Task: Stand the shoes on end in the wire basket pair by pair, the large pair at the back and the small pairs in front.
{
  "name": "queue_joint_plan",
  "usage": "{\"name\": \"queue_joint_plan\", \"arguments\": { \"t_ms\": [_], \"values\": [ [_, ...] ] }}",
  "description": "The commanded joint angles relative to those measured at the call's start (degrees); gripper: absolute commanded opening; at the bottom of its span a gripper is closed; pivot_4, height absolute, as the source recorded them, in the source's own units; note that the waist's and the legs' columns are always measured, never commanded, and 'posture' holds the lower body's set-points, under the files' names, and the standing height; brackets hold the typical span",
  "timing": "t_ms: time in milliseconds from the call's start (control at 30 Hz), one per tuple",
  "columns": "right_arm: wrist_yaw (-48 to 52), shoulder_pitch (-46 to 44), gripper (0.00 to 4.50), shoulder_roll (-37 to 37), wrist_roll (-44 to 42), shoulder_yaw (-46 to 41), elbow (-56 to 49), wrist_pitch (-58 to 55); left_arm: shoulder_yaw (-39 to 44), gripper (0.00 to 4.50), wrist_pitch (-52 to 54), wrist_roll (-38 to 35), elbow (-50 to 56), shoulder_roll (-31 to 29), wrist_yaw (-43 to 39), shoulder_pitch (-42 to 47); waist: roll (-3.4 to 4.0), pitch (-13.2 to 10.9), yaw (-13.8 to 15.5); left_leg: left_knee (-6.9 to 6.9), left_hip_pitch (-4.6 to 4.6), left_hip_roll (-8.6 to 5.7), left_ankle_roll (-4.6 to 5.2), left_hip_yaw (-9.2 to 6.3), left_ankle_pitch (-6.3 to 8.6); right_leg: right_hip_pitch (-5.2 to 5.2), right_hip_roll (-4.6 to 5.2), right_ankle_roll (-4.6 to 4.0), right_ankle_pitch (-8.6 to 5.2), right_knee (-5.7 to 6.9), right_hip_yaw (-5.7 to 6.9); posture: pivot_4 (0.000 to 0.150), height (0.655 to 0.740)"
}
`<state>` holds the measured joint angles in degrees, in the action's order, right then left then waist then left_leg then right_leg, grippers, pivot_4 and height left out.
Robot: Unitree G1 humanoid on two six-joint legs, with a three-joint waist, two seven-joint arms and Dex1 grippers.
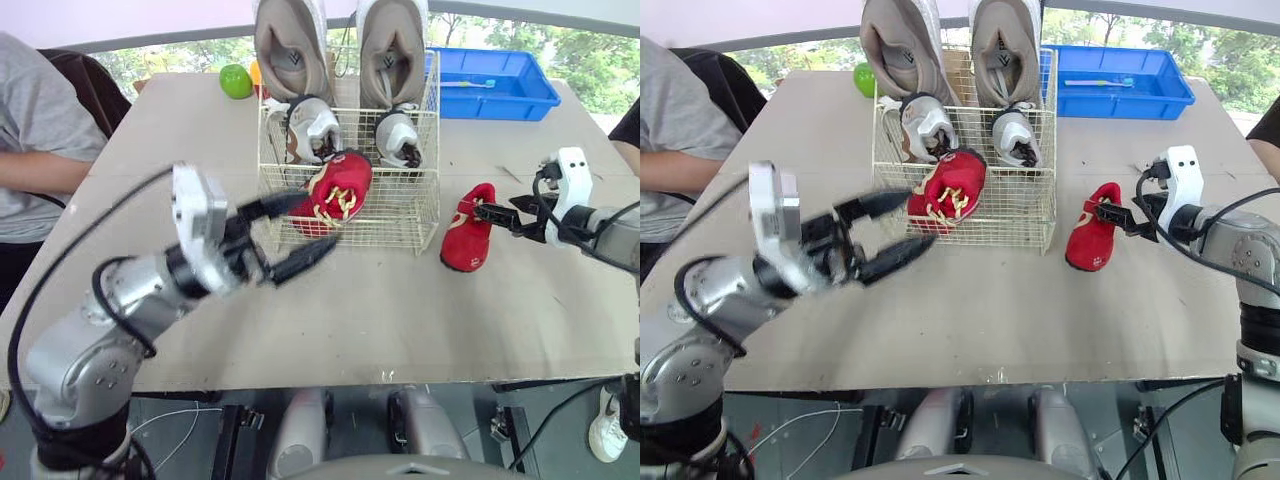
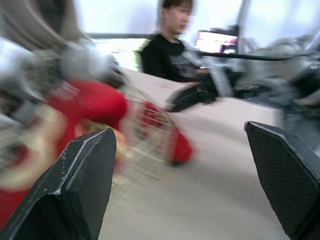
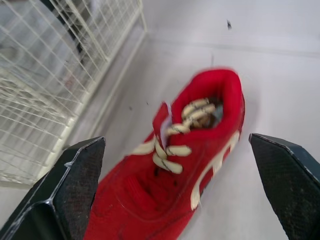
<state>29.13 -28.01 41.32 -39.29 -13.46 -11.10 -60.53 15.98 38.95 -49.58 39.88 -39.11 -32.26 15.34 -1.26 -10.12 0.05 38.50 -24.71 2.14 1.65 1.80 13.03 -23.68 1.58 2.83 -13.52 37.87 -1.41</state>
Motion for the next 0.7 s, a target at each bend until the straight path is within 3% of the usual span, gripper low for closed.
{"name": "queue_joint_plan", "arguments": {
  "t_ms": [33,167,400,533,633,700],
  "values": [
    [15.5,6.6,4.50,-1.6,-5.7,-6.7,-14.4,17.0,-4.0,4.42,-2.0,9.7,0.8,-3.1,3.6,3.5,0.05,0.0,0.0,-0.11,0.02,0.00,0.00,0.03,0.00,-0.01,0.00,0.02,-0.01,-0.03,-0.07,0.150,0.7400],
    [23.7,12.3,4.50,1.8,-6.0,-6.3,-21.6,22.9,-10.0,4.42,-0.9,17.4,-1.4,-5.0,5.5,6.6,0.10,0.0,-0.4,-0.18,0.04,0.05,0.00,-0.17,0.01,-0.03,0.01,0.04,-0.01,-0.10,-0.10,0.150,0.7400],
    [21.6,13.3,4.50,1.3,-4.5,-2.5,-25.6,26.7,-19.6,4.42,-4.1,27.7,-7.9,-1.6,6.5,10.9,0.09,0.0,-0.6,-0.11,0.17,0.02,-0.01,-0.12,-0.01,0.02,0.01,0.01,-0.02,0.03,-0.08,0.150,0.7400],
    [19.8,14.7,4.50,0.8,-4.8,-1.5,-26.9,26.7,-17.2,2.84,-3.7,27.3,-7.8,2.9,8.7,8.5,0.08,0.0,-0.5,-0.11,0.11,0.03,-0.02,-0.15,-0.01,0.00,0.02,-0.01,-0.01,0.02,-0.08,0.150,0.7400],
    [19.0,15.2,4.50,0.7,-5.0,-0.9,-27.2,26.8,-12.9,1.39,-1.7,24.3,-6.1,7.2,11.3,7.3,0.06,0.0,-0.6,-0.13,0.07,0.08,-0.01,-0.23,0.00,0.00,0.11,0.01,-0.01,0.00,-0.06,0.150,0.7400],
    [18.6,15.5,4.50,-0.3,-5.9,-0.4,-26.9,26.8,-6.3,0.54,2.3,17.1,-3.2,13.4,17.6,7.0,0.08,0.0,-0.6,-0.14,0.07,0.07,-0.01,-0.26,0.00,-0.01,0.11,0.01,-0.01,0.00,-0.05,0.150,0.7400]
  ]
}}
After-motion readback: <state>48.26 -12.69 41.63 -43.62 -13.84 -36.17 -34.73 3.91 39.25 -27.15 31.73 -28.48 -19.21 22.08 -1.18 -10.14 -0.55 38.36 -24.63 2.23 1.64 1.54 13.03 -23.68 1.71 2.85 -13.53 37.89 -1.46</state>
